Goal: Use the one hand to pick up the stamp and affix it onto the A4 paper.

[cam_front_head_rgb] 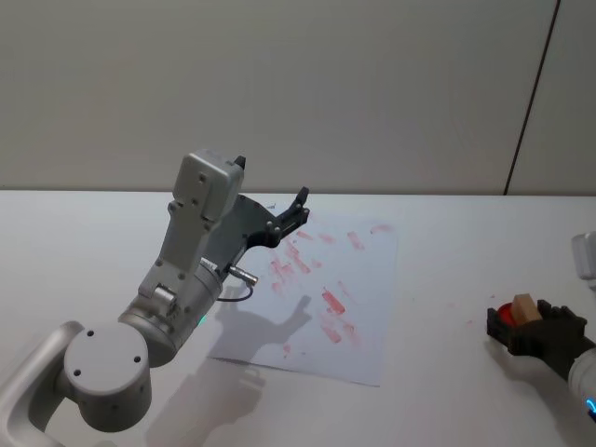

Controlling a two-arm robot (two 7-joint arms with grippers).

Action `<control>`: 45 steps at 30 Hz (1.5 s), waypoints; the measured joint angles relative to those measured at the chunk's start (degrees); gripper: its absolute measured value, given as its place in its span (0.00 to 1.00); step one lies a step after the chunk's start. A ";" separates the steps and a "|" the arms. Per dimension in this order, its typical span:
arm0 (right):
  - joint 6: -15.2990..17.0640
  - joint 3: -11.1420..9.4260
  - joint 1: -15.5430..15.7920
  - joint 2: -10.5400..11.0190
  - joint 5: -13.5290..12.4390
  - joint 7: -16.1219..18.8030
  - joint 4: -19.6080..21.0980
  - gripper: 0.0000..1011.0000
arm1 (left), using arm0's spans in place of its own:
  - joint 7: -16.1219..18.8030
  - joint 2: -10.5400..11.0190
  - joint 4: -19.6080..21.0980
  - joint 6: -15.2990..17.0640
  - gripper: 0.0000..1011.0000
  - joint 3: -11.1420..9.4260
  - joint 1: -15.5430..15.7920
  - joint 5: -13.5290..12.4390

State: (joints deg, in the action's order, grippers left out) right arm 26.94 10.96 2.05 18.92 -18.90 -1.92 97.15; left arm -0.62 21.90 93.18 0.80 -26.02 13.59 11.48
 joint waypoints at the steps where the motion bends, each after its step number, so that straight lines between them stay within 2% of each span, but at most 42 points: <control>1: 0.07 0.02 -0.10 -0.05 0.06 0.07 -0.12 0.77 | 0.00 0.00 0.00 0.00 0.99 0.00 0.00 0.00; 5: 0.21 0.08 -0.31 -0.19 0.23 0.23 -0.36 0.64 | 0.00 0.00 0.00 0.00 0.99 0.00 0.00 0.00; 7: 0.27 0.11 -0.41 -0.25 0.29 0.28 -0.49 0.61 | 0.00 0.00 0.00 0.00 0.99 0.00 0.00 0.00; 8: 0.28 0.11 -0.44 -0.26 0.31 0.30 -0.52 0.55 | 0.00 0.00 0.00 0.00 0.99 0.00 0.00 0.00; 11: 0.33 0.14 -0.53 -0.33 0.40 0.36 -0.62 0.44 | 0.00 0.00 0.00 0.00 0.99 0.00 0.00 0.00; 19: 0.42 0.19 -0.69 -0.42 0.50 0.47 -0.81 0.22 | 0.00 0.00 0.00 0.00 0.99 0.00 0.00 0.00; 26: 0.08 0.19 -0.78 -0.46 0.82 0.63 -0.88 0.22 | 0.00 0.00 0.00 0.00 0.99 0.00 0.00 0.00; 32: -1.85 0.21 -1.38 -0.68 1.68 1.29 -1.03 0.22 | 0.00 0.00 0.00 0.00 0.99 0.00 0.00 0.00; 45: -7.03 1.31 -5.41 -2.70 4.09 6.73 -2.34 0.22 | -0.01 0.00 0.00 0.00 0.99 0.00 0.00 0.00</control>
State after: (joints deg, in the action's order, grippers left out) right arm 19.90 12.26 -3.36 16.22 -14.80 4.80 94.80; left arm -0.63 21.89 93.18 0.80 -26.02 13.59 11.48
